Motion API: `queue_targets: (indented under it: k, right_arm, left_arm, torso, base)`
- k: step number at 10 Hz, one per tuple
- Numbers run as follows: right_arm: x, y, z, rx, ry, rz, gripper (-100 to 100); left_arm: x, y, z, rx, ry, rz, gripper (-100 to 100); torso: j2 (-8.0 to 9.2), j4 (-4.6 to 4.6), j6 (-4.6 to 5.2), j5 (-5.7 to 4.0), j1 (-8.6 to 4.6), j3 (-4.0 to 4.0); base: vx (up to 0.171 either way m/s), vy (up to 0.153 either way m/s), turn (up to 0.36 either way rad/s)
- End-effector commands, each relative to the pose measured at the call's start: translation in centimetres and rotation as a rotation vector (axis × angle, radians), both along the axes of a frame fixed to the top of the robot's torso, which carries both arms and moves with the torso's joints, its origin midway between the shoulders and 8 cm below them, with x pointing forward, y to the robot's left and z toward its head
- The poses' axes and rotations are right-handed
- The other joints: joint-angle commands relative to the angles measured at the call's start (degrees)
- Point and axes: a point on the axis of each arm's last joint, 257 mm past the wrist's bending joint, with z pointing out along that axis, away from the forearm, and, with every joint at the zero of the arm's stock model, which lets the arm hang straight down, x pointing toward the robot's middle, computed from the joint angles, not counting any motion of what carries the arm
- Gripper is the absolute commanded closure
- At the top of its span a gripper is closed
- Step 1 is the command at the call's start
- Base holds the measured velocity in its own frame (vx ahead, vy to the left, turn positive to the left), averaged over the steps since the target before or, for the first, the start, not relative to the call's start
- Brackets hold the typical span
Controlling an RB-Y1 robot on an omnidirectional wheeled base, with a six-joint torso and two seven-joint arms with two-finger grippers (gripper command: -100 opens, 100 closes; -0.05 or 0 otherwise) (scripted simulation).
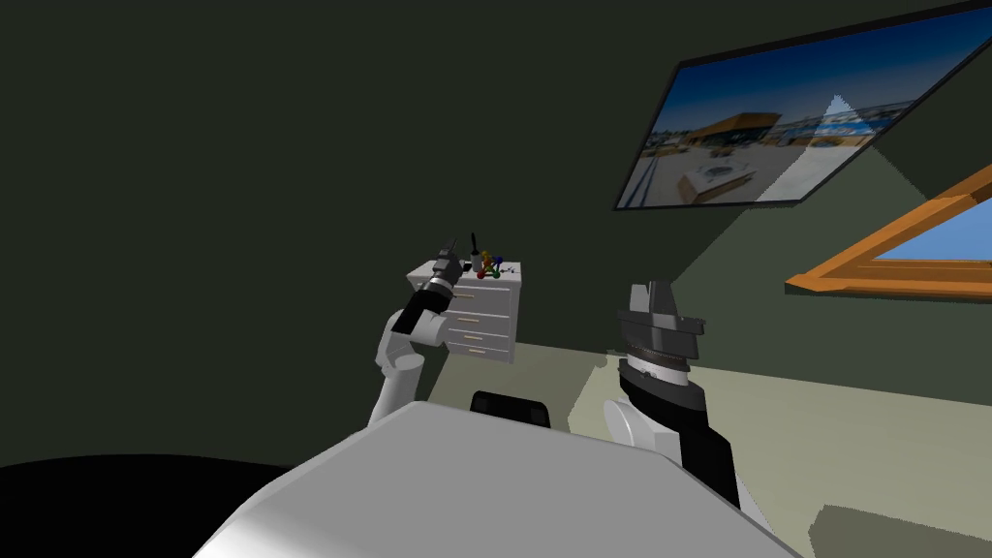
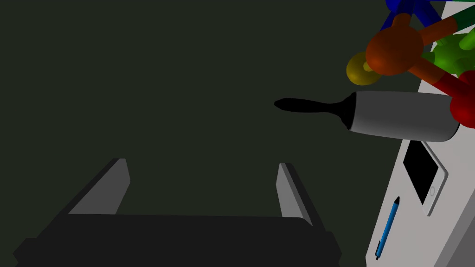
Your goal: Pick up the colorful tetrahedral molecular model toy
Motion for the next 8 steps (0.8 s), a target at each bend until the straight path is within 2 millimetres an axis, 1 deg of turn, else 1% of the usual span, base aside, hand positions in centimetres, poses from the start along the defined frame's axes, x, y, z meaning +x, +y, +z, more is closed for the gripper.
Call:
queue_targets:
  k: [1,3,4,6,7,8]
  right_arm:
    - [0.0,0.0,0.0,0.000,0.000,0.000,0]
    - [0.0,0.0,0.0,0.000,0.000,0.000,0]
    - [0.0,0.0,0.0,0.000,0.000,0.000,0]
    - [0.0,0.0,0.0,0.000,0.000,0.000,0]
    - [0.0,0.0,0.0,0.000,0.000,0.000,0]
    - [0.0,0.0,0.0,0.000,0.000,0.000,0]
  left_arm:
    - [0.4,-0.3,1.0,-0.001,0.004,-0.004,-100]
    - [0.9,0.0,-0.4,-0.001,0.061,0.008,-100]
    - [1.2,-0.4,1.0,-0.002,0.045,0.001,-100]
    - [1.7,0.0,-0.4,-0.003,0.103,0.015,-100]
    - [2.0,-0.4,1.0,-0.004,0.088,0.009,-100]
    - [2.2,-0.3,0.3,-0.005,0.119,0.016,-100]
  torso:
    - [0.00,0.00,0.00,0.00,0.00,0.00]
    - [-0.01,0.00,0.00,0.00,0.01,-0.01]
    - [0.00,0.00,-0.01,0.00,0.00,0.00]
    - [-0.02,0.00,0.00,0.00,0.02,-0.01]
    - [-0.01,0.00,-0.01,0.00,0.01,0.00]
    - [-0.02,0.00,0.01,0.00,0.01,-0.01]
  base:
    - [0.008,0.007,-0.033]
    - [0.008,0.006,-0.009]
    - [0.009,0.009,-0.038]
    - [0.009,0.008,-0.009]
    - [0.010,0.009,-0.036]
    - [0.012,0.012,-0.010]
